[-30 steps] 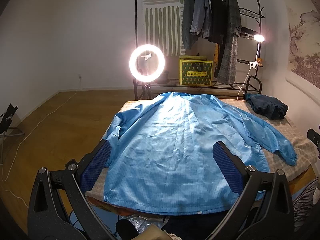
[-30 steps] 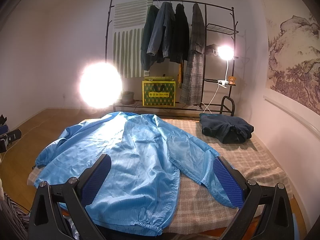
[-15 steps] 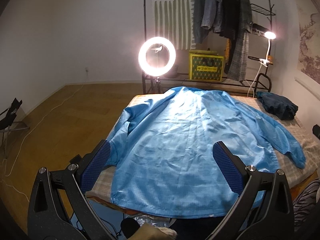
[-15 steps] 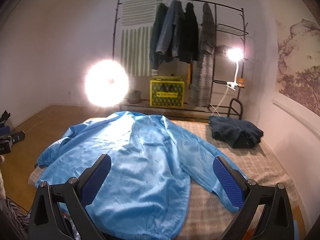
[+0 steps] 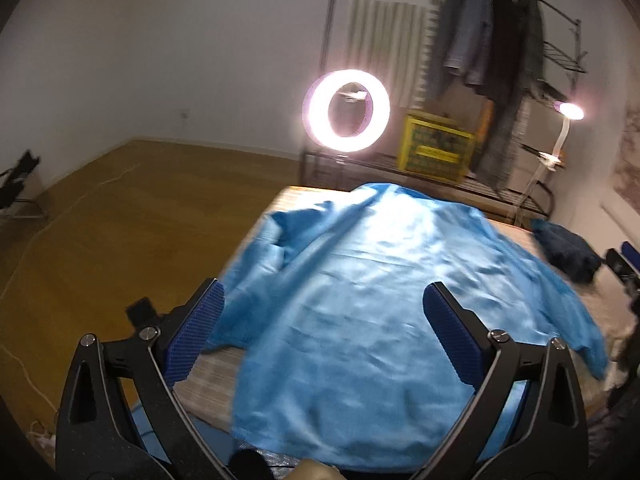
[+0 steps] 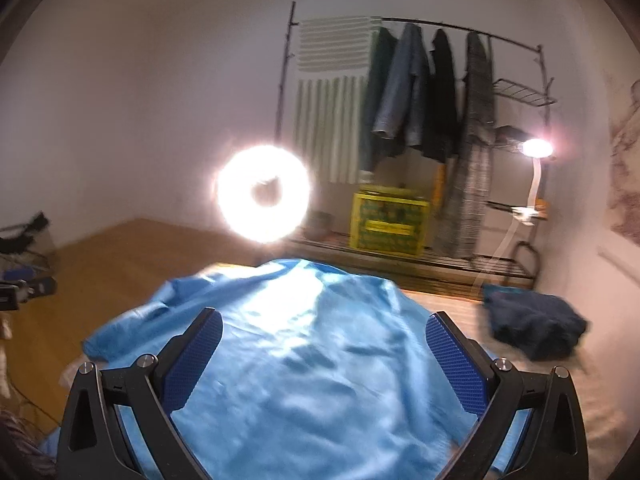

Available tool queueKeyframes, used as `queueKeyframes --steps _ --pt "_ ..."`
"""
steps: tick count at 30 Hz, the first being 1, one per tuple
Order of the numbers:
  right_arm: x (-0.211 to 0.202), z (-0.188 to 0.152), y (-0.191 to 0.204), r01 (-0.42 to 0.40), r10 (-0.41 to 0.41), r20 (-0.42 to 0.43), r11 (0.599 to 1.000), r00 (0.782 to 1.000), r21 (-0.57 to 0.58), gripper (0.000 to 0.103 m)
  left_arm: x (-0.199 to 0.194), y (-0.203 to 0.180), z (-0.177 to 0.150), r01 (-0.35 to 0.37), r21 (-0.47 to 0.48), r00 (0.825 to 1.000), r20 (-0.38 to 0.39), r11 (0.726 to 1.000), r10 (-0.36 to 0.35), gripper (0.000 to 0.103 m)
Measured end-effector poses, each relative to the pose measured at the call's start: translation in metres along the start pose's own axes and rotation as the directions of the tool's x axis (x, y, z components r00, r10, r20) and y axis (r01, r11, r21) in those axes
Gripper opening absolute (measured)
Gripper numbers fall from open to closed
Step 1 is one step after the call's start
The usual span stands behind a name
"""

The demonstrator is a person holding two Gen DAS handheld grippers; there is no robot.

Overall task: Fold large clothes
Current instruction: 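Reach the left tool to the coat hem and close on it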

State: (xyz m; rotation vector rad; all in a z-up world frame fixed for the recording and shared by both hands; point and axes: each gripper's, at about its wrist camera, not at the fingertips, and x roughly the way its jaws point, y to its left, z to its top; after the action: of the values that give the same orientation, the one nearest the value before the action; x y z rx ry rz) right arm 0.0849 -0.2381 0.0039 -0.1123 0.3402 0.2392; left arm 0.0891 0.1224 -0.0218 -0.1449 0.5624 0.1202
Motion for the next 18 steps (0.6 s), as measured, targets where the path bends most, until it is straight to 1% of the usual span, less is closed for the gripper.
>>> queueKeyframes --steps 2,3,4,6,8,11,12,13,14,15,18 --pt "0.017 0.005 0.005 -0.058 0.058 -0.013 0.998 0.998 0.008 0.103 0.014 0.014 0.004 -0.054 0.004 0.998 -0.008 0.999 0.054 0.098" --pt "0.023 0.007 0.008 -0.08 0.08 -0.022 0.997 0.997 0.011 0.103 0.023 0.026 0.006 -0.066 -0.026 0.997 -0.03 0.997 0.065 0.091" --pt "0.031 0.009 0.011 -0.108 0.109 -0.036 0.994 0.993 0.014 0.103 0.031 0.039 0.008 -0.064 -0.066 0.997 -0.054 0.996 0.061 0.083" --pt "0.046 0.013 0.018 -0.162 0.163 -0.078 0.987 0.984 0.01 0.103 0.052 0.07 0.008 -0.058 -0.159 0.993 -0.108 0.986 0.041 0.082" --pt "0.062 0.015 0.026 -0.199 0.198 -0.124 0.98 0.972 0.009 0.103 0.068 0.092 0.003 -0.057 -0.221 0.989 -0.149 0.974 0.024 0.082" --pt "0.075 0.011 0.033 -0.249 0.251 -0.157 0.968 0.955 0.032 0.101 0.096 0.126 -0.012 -0.059 -0.336 0.973 -0.23 0.94 -0.021 0.082" --pt "0.08 0.007 0.035 -0.268 0.272 -0.175 0.962 0.946 0.045 0.099 0.108 0.14 -0.022 -0.05 -0.389 0.962 -0.267 0.92 -0.06 0.081" --pt "0.083 0.004 0.036 -0.282 0.287 -0.19 0.958 0.939 0.053 0.096 0.115 0.148 -0.029 -0.054 -0.426 0.953 -0.291 0.903 -0.08 0.08" --pt "0.086 0.002 0.033 -0.289 0.294 -0.201 0.956 0.934 0.057 0.094 0.123 0.158 -0.036 -0.056 -0.472 0.945 -0.309 0.88 -0.106 0.08" --pt "0.087 -0.002 0.034 -0.293 0.298 -0.204 0.955 0.932 0.055 0.094 0.134 0.171 -0.048 -0.053 -0.54 0.931 -0.331 0.84 -0.155 0.08" --pt "0.095 -0.016 0.032 -0.277 0.279 -0.214 0.96 0.936 0.042 0.091 0.162 0.192 -0.072 -0.093 -0.649 0.895 -0.387 0.755 -0.222 0.08"
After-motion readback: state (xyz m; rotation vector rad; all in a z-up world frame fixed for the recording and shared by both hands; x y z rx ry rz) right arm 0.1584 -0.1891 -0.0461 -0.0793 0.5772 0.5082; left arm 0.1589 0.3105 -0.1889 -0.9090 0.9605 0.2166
